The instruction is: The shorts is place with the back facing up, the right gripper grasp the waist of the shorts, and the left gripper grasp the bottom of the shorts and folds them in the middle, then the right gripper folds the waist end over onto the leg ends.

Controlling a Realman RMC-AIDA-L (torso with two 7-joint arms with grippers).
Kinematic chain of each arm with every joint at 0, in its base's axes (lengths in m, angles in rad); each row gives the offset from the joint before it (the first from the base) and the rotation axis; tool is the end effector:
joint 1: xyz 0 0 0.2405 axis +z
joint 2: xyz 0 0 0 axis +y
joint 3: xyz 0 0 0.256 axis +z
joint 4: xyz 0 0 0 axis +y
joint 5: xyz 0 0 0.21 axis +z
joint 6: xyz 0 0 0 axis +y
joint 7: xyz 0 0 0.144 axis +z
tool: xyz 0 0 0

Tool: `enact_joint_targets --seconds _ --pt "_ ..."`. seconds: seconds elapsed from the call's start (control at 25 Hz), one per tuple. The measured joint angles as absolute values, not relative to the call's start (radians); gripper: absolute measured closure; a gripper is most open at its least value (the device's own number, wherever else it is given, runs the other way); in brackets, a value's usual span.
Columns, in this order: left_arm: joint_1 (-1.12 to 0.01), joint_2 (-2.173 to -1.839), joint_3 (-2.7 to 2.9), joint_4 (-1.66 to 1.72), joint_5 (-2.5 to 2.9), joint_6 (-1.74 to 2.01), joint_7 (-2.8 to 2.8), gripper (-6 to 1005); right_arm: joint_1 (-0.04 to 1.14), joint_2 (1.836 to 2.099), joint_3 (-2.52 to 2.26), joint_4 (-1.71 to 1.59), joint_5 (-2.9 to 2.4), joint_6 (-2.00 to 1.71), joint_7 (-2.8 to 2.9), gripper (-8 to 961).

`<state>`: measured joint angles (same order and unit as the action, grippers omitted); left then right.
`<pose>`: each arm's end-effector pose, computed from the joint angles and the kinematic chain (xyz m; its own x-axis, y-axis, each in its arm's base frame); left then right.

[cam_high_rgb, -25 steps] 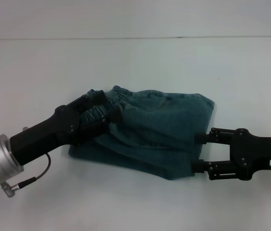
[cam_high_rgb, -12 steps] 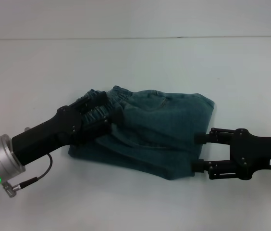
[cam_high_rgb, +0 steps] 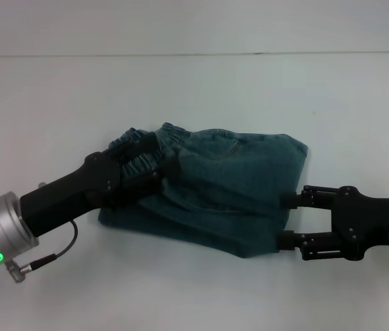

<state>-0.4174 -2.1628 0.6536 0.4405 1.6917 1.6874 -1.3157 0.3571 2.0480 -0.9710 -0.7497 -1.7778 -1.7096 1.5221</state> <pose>-0.2532 0.2800 -0.0316 0.4179 0.3997 0.8158 0.5919 -0.8011 0.0893 0.2634 0.2776 0.0017 0.7255 -0.4513 -0.5196 -0.4800 -0.8729 0.0880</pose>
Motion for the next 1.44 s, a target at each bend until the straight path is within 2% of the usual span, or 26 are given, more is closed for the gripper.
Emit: enact_joint_targets --seconds 0.48,1.44 --pt "-0.43 -2.156 0.655 0.472 1.813 1.684 -1.368 125 0.378 2.038 -0.971 -0.752 -1.843 -1.717 1.543 71" --pt "-0.452 -2.148 0.656 0.483 1.889 1.683 -1.403 125 0.382 2.034 -0.945 -0.752 -1.845 -1.711 1.545 71"
